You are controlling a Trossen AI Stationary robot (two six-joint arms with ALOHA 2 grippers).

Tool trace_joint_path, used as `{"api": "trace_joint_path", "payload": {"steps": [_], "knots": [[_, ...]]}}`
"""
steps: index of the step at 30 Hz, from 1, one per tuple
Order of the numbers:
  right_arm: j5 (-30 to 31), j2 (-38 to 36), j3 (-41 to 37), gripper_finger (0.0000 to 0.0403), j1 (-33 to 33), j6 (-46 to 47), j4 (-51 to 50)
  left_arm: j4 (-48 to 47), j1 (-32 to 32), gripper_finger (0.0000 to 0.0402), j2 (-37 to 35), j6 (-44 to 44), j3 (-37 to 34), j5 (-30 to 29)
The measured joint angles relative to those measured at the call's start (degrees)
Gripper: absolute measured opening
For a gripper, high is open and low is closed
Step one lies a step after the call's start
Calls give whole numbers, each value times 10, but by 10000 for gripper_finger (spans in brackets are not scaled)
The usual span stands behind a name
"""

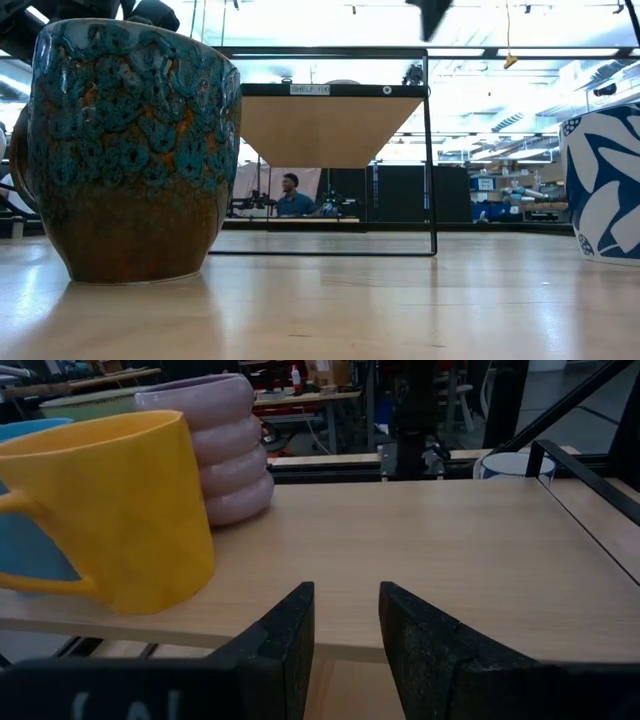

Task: Place coffee mugs
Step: Put the white-blue mug on the shelf

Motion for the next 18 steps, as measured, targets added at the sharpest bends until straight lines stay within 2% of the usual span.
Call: {"api": "trace_joint_path", "payload": {"steps": [9,18], "knots": [[-112,1,-113,216,80,51,1,3,0,121,0,4,0,0],[-113,1,-212,215,188,124,36,11,0,121,0,10,0,0]]}}
